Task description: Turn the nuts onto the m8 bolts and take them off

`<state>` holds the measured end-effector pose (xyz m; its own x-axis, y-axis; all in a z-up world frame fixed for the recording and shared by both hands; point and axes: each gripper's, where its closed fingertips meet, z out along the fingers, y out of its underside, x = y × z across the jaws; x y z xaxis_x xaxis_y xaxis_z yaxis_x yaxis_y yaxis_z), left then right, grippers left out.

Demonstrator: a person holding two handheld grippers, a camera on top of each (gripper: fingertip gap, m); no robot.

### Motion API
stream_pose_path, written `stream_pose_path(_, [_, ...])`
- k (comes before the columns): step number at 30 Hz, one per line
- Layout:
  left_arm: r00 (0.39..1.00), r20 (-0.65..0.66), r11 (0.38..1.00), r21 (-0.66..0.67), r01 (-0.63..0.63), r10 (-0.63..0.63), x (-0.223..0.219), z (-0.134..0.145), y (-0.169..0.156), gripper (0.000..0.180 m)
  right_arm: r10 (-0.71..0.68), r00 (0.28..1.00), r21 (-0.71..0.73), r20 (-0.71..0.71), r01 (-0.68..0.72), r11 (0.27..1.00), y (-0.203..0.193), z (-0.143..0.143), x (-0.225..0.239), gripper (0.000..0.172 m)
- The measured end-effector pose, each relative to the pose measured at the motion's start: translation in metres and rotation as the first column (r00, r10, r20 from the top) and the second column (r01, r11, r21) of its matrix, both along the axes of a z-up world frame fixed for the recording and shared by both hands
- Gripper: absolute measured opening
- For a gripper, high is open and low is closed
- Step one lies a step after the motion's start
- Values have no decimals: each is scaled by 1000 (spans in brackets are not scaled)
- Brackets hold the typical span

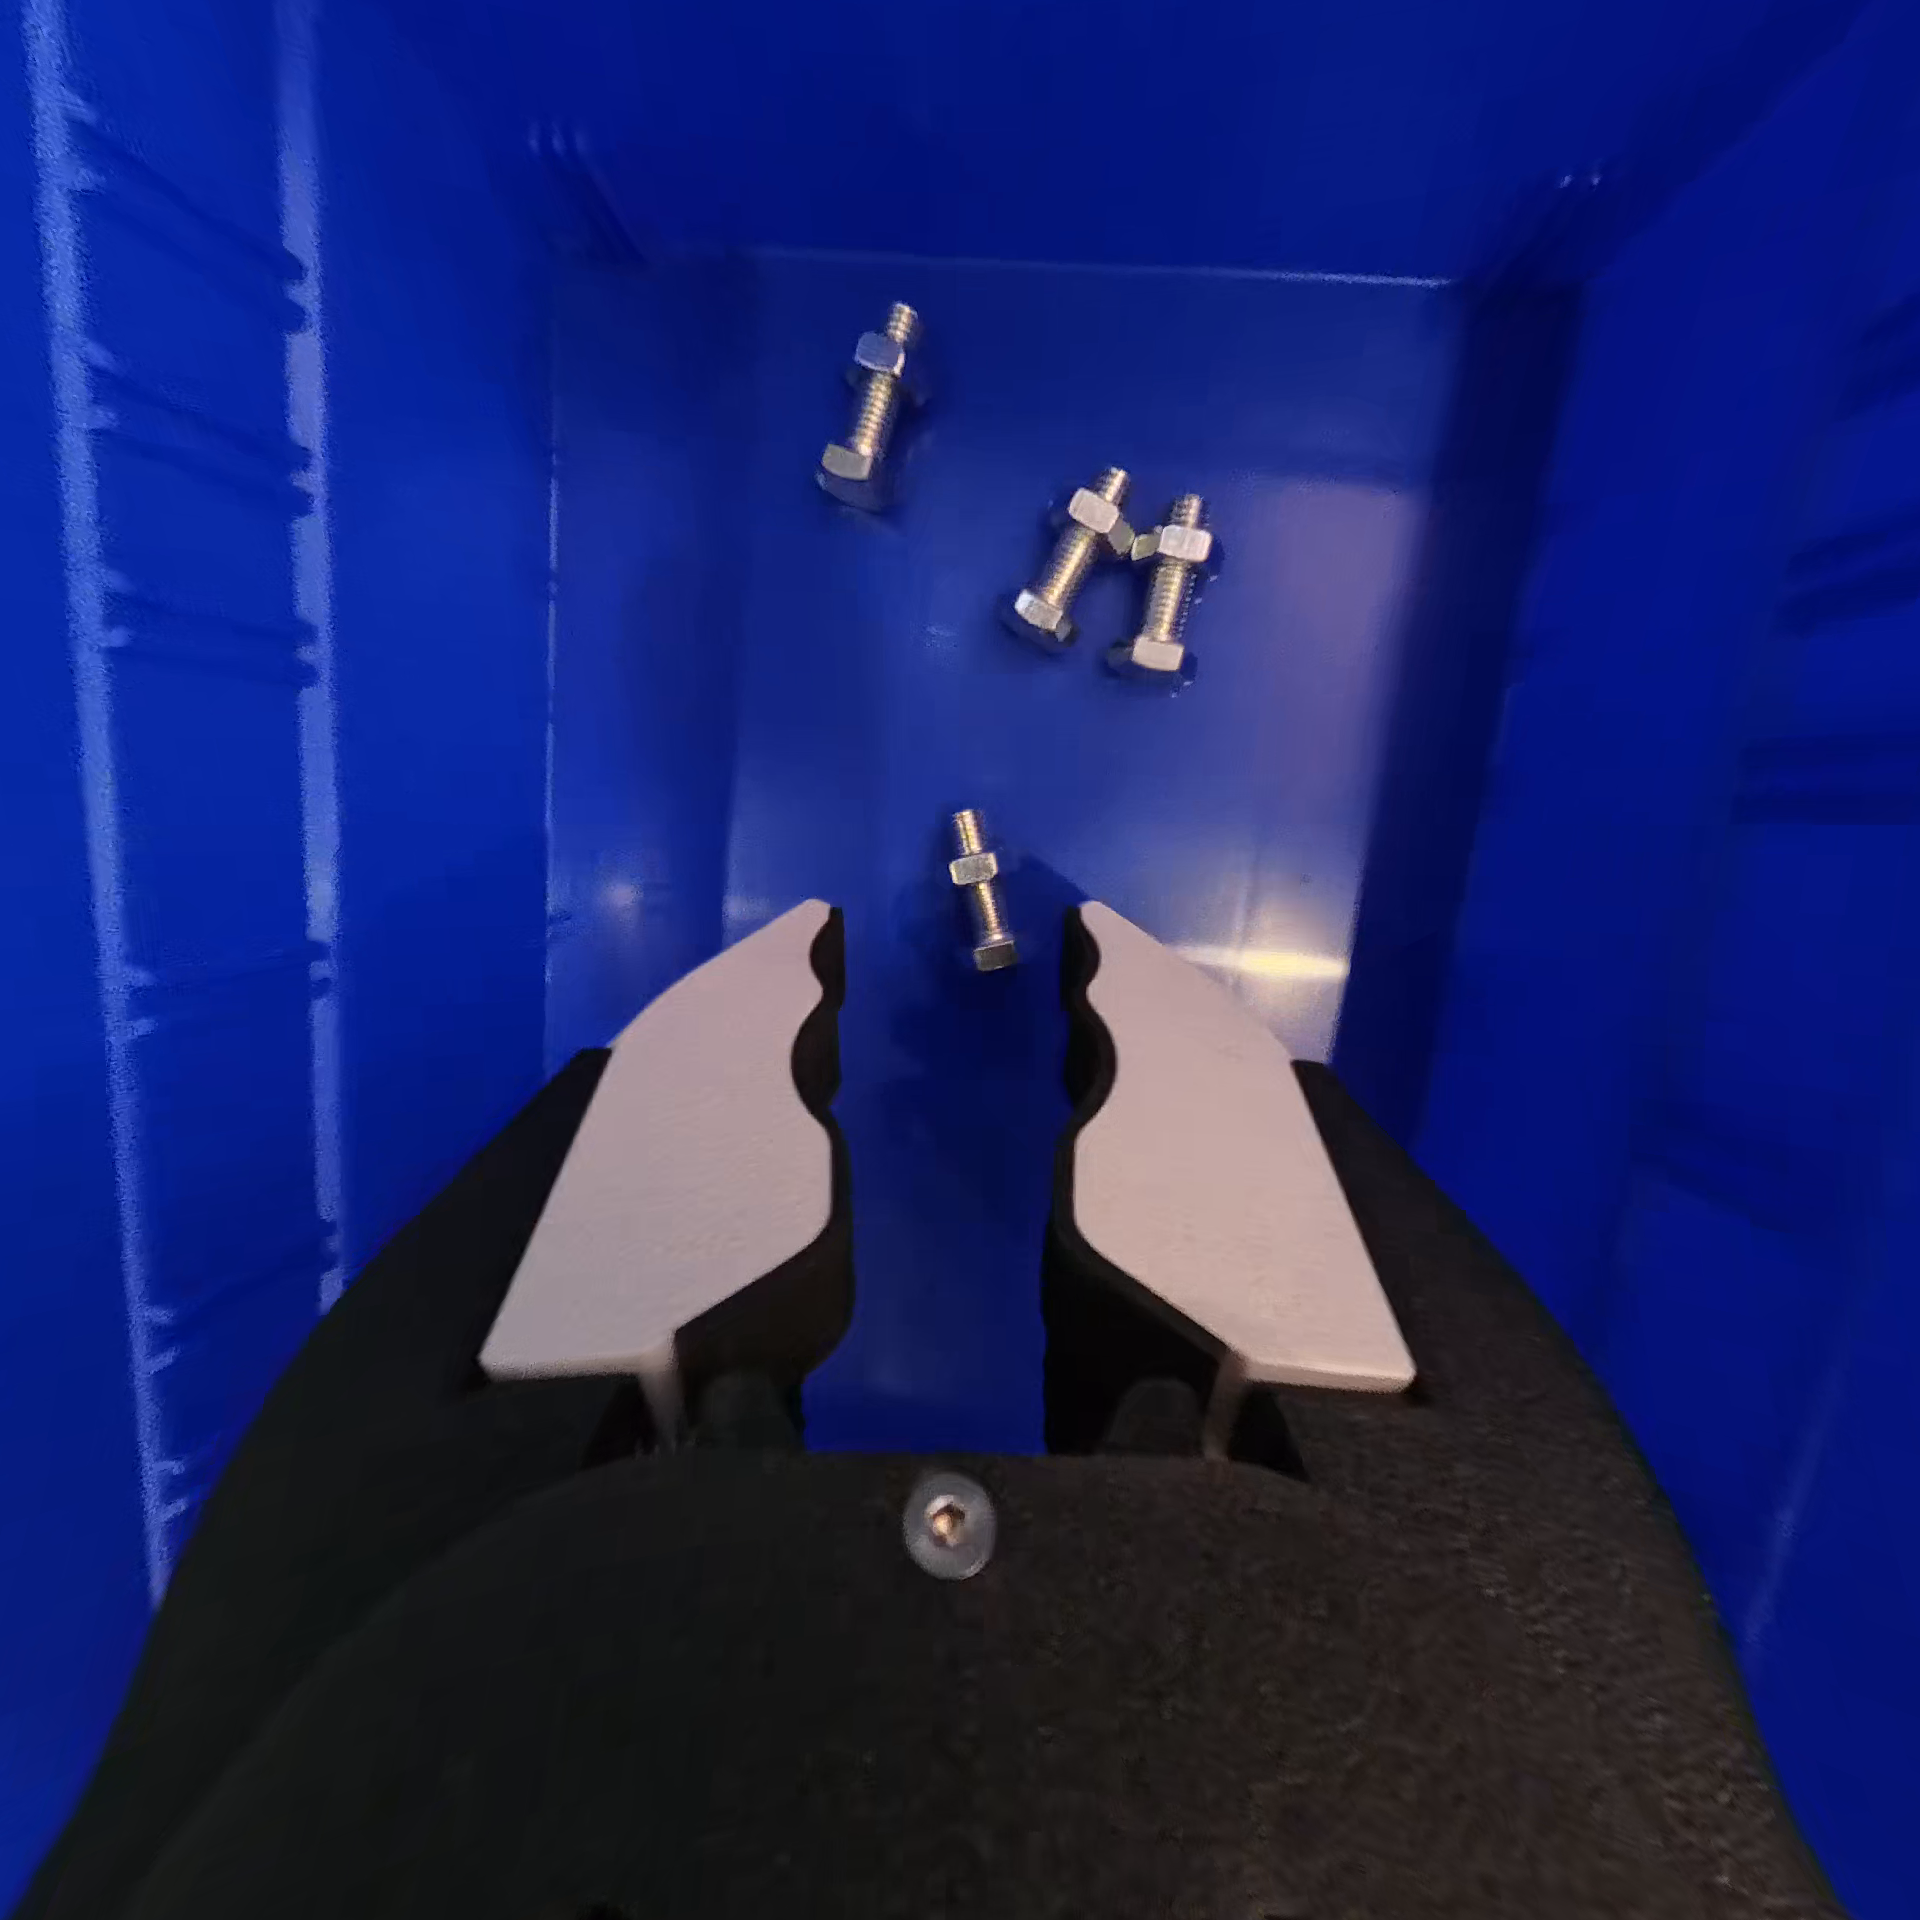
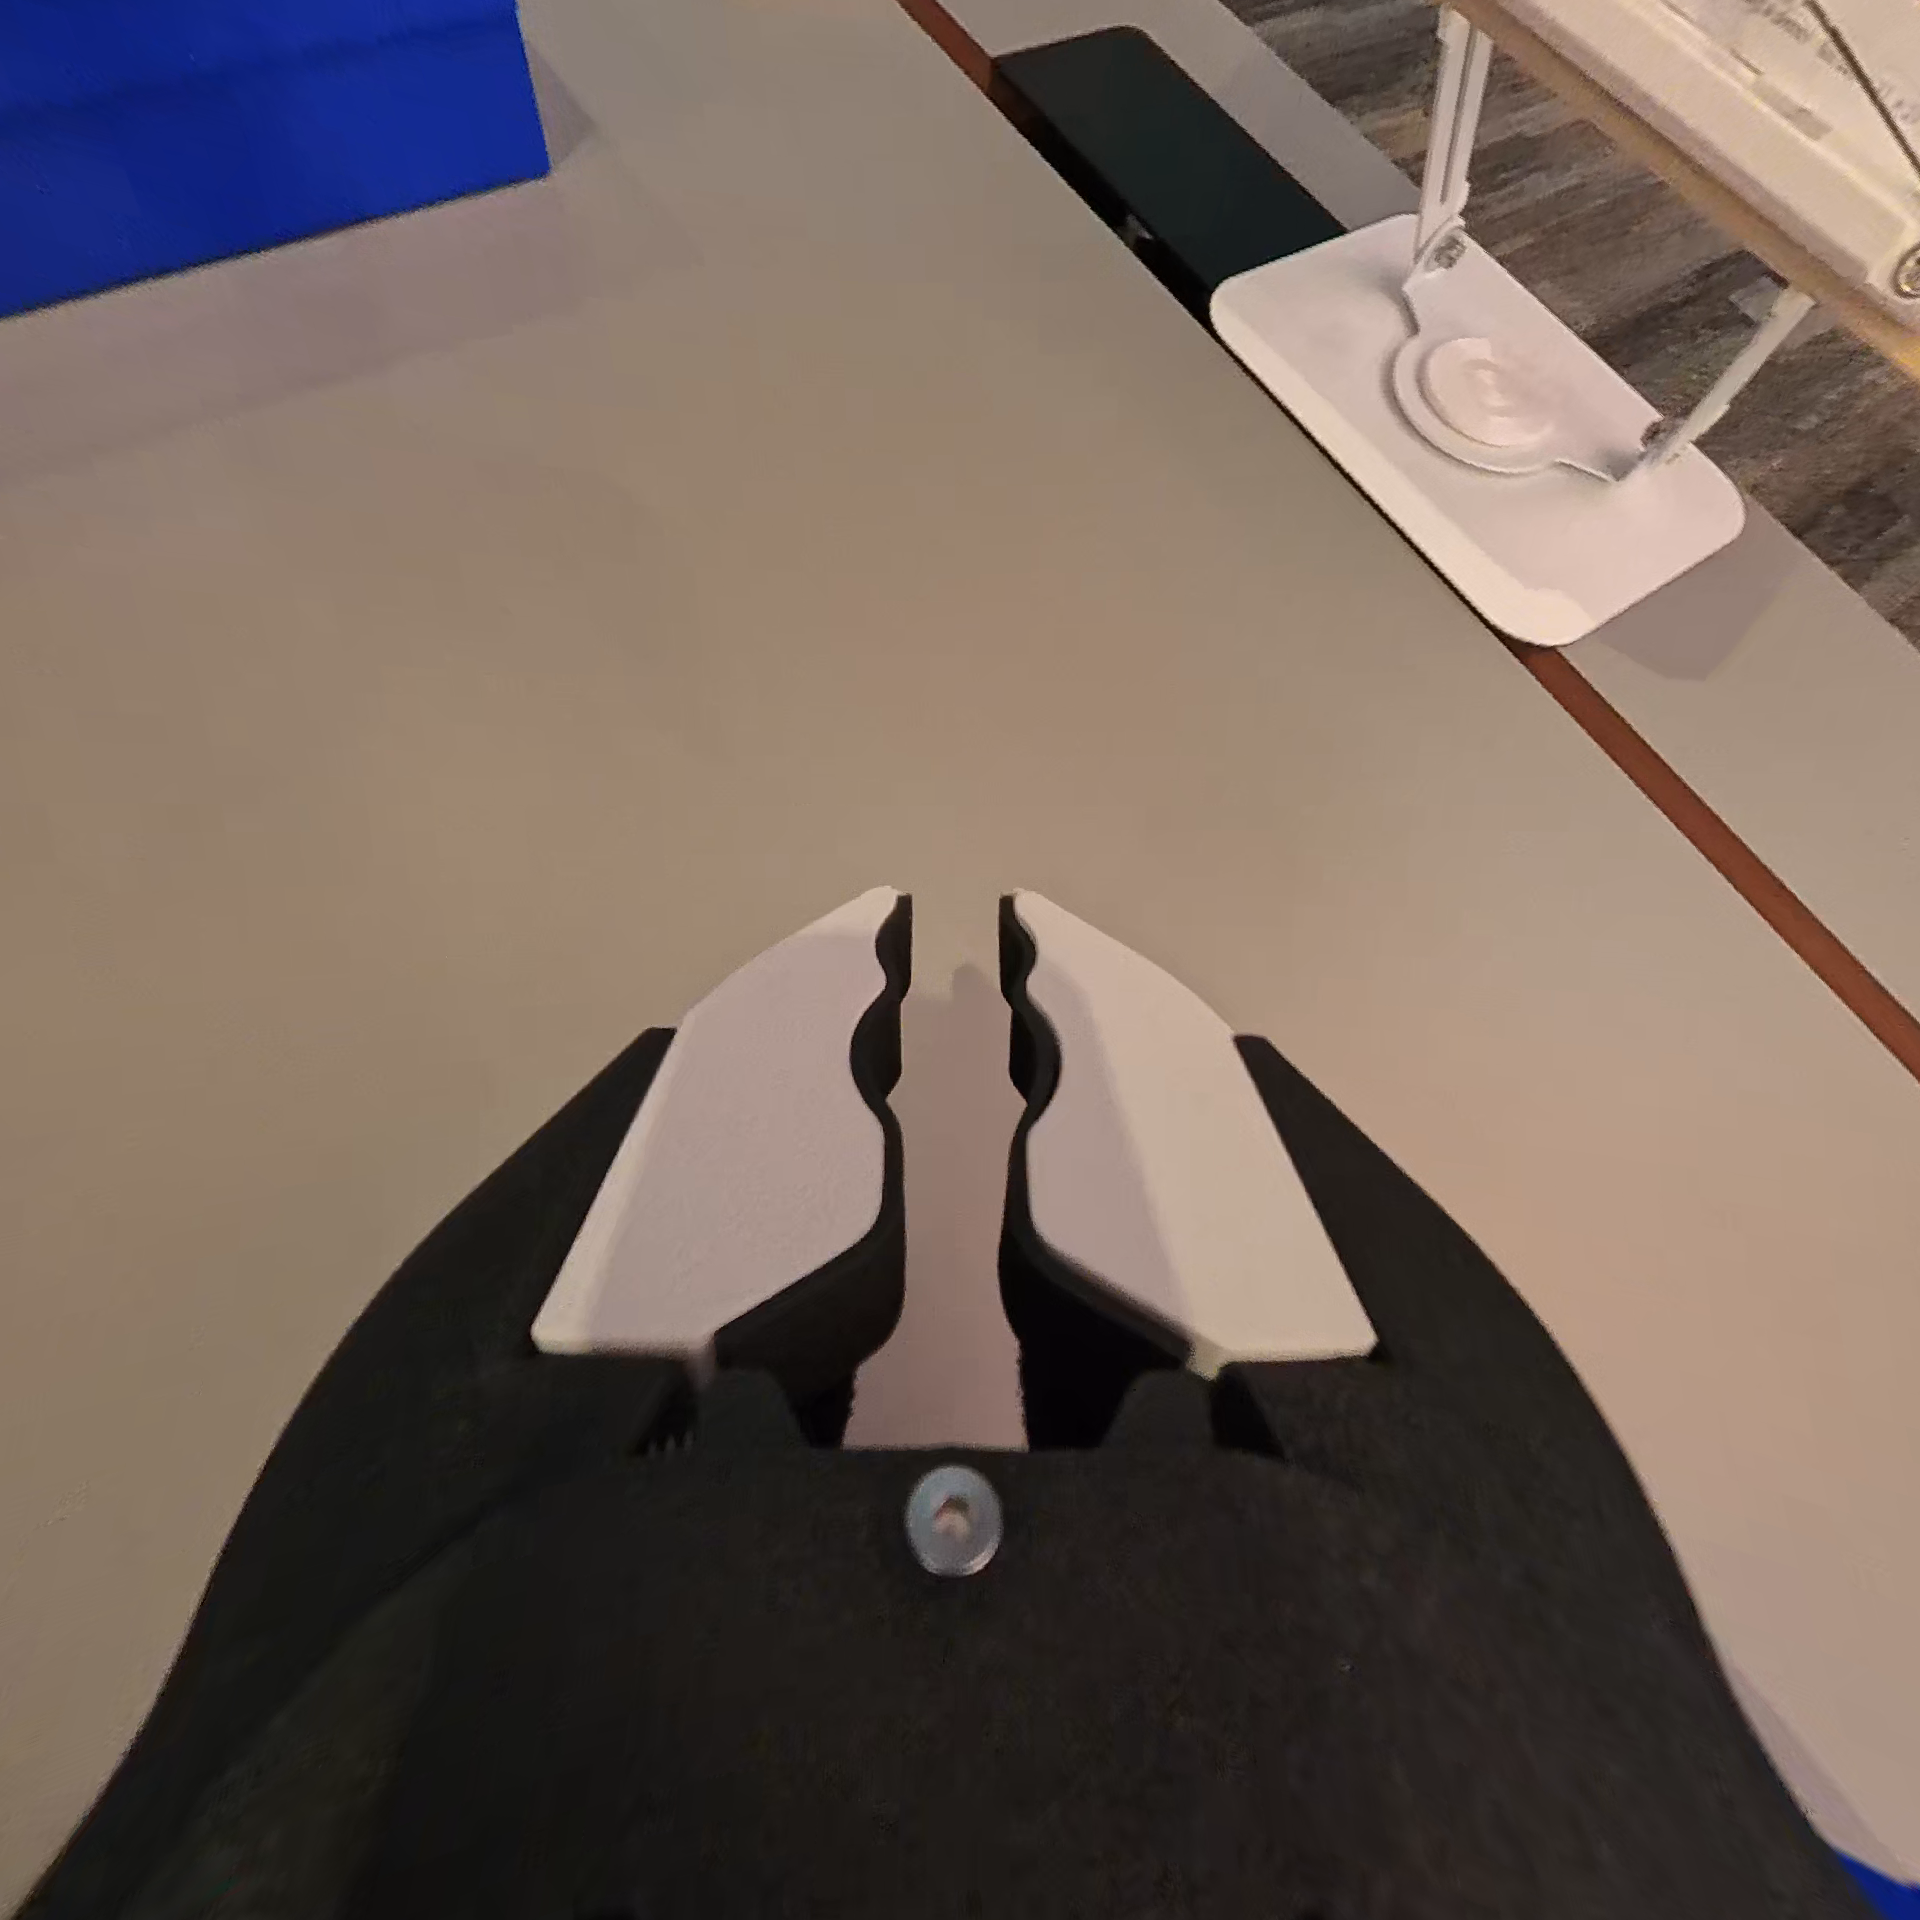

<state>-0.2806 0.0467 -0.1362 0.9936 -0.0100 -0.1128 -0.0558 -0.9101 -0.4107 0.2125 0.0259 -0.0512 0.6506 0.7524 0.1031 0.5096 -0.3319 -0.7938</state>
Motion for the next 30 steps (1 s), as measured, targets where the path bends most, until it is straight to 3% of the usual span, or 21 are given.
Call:
stream_pose_path(7, [999, 17, 997, -73, -38, 39, -3, -13, 1, 40, 14, 997, -37, -81, -17, 999, 6, -6, 0, 15])
stream_pose_path(14, [998, 43, 996, -80, -47, 50, -1, -16, 4, 8, 9, 994, -49, -108, -14, 999, 9, -13, 6, 15])
stream_pose_path(22, [998, 49, 999, -28, -36, 38, -4, -14, 6, 8, 1, 992, -58, -129, -9, 998, 11, -16, 10, 14])
stream_pose_path(26, [997, 61, 997, 65, -44, 40, -12, 5, 6, 8, 1, 989, -69, -145, -11, 998, 11, -19, 10, 14])
stream_pose_path(30, [999, 38, 970, 240, -30, 22, -16, 68, 7, 8, 9, 987, -73, -158, -21, 997, 14, -19, 9, 14])
